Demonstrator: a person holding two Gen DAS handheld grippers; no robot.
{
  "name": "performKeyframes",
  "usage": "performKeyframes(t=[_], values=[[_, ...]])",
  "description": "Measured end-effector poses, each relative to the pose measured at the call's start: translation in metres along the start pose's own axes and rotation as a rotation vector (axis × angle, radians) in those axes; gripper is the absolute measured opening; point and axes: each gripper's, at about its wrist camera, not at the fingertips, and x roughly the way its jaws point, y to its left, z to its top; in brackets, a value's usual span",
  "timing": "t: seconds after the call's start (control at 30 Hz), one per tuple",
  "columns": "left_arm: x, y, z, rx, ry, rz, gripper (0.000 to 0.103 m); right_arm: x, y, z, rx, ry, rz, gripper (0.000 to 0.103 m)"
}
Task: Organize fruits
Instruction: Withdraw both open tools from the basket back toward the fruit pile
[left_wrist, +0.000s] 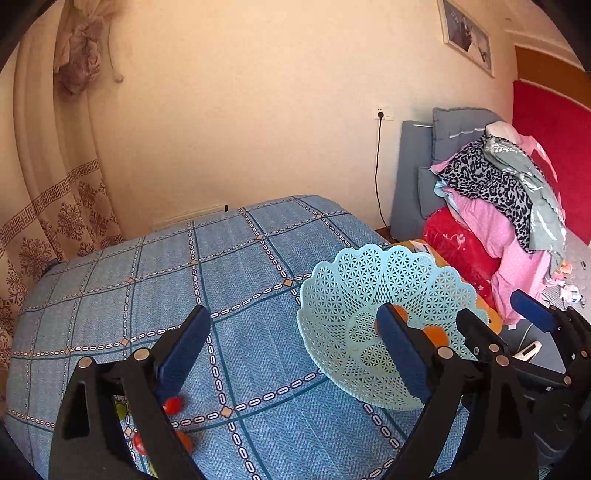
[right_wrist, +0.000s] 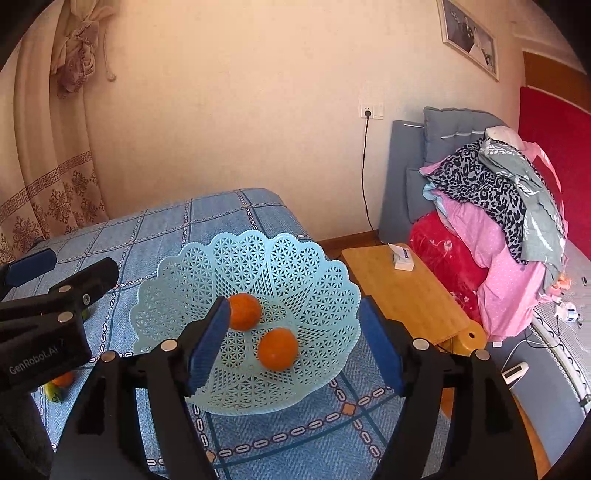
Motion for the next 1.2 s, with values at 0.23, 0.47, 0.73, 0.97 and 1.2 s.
performKeyframes(t=[0.23, 0.47, 0.73, 0.97, 1.2], values=[[-0.013, 0.014, 0.002, -0.007, -0.011, 0.032, 0.091, -0.011, 0.011, 0.002, -0.010, -0.016, 0.011, 0.084], [-0.028, 0.033, -0.004, 0.000, -0.025, 0.089, 0.094, -0.017, 0.026, 0.001, -0.030, -0.016, 0.037, 0.084], [-0.040, 0.062, -0.010, -0.027, -0.031, 0.140, 0.094, -0.021, 0.043, -0.001, -0.033, -0.012, 0.072, 0.084], [-0.045, 0.082, -0.018, -0.046, -0.024, 0.169, 0.094, -0.022, 0.059, -0.005, -0.043, 0.003, 0.115, 0.084], [-0.040, 0.100, -0.026, -0.064, -0.003, 0.194, 0.094, -0.020, 0.073, -0.011, -0.030, 0.047, 0.211, 0.084]])
